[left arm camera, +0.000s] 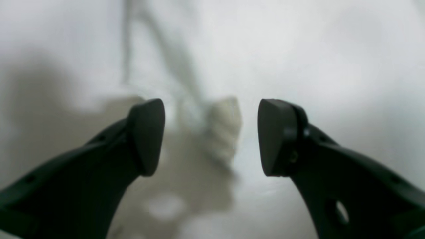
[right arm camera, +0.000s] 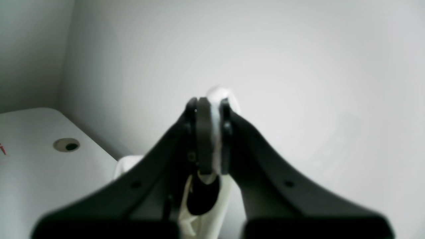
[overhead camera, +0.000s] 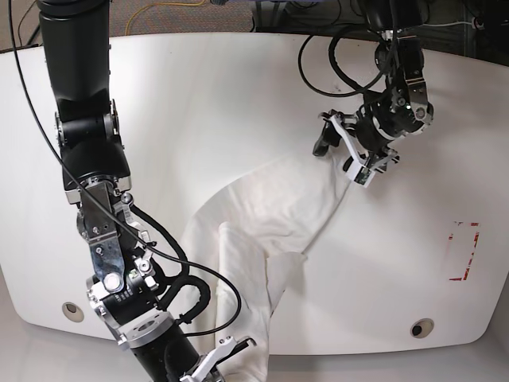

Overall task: Layout the t-shirt on the table in an organized manner, then fold the t-shirt properly
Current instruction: 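Lift the shirt with both grippers, spreading them apart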

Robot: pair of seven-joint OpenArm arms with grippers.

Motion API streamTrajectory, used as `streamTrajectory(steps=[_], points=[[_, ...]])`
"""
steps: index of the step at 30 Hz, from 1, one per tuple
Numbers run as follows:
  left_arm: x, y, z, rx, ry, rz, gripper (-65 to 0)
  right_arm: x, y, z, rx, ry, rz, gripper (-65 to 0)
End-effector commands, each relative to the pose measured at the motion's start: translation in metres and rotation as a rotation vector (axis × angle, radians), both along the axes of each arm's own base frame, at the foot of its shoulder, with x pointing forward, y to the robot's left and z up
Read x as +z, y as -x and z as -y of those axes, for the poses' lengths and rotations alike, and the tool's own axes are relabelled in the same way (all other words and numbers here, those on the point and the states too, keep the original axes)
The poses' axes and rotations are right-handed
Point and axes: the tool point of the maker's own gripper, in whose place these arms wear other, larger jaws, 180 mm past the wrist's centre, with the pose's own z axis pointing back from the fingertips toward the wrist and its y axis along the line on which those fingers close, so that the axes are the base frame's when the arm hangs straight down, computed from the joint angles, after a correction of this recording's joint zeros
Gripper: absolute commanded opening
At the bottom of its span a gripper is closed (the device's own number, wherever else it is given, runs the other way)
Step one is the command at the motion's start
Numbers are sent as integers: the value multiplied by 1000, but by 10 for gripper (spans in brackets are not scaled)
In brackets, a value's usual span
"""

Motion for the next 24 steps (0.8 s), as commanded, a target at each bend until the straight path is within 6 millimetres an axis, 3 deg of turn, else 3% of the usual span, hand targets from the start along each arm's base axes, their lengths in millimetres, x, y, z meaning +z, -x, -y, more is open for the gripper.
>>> streamTrajectory(steps=[1,7,16,19,24], points=[[7,-8,13,-17,46,37,-235,29,6,3,1,-22,79,-650],[-12,-2,33,-34,85,-9,-235,29,6,3,0,-21,80,-650],[-34,6,38,-53,73,-53,-246,23,6,4,-2,-24,69,-650],[-38,7,38,-50,80,-57,-319,22,6,4,-2,-24,68,-650],[-43,1,27,-44,58,-69,-601,21,6,4,-2,-21,65,-650]])
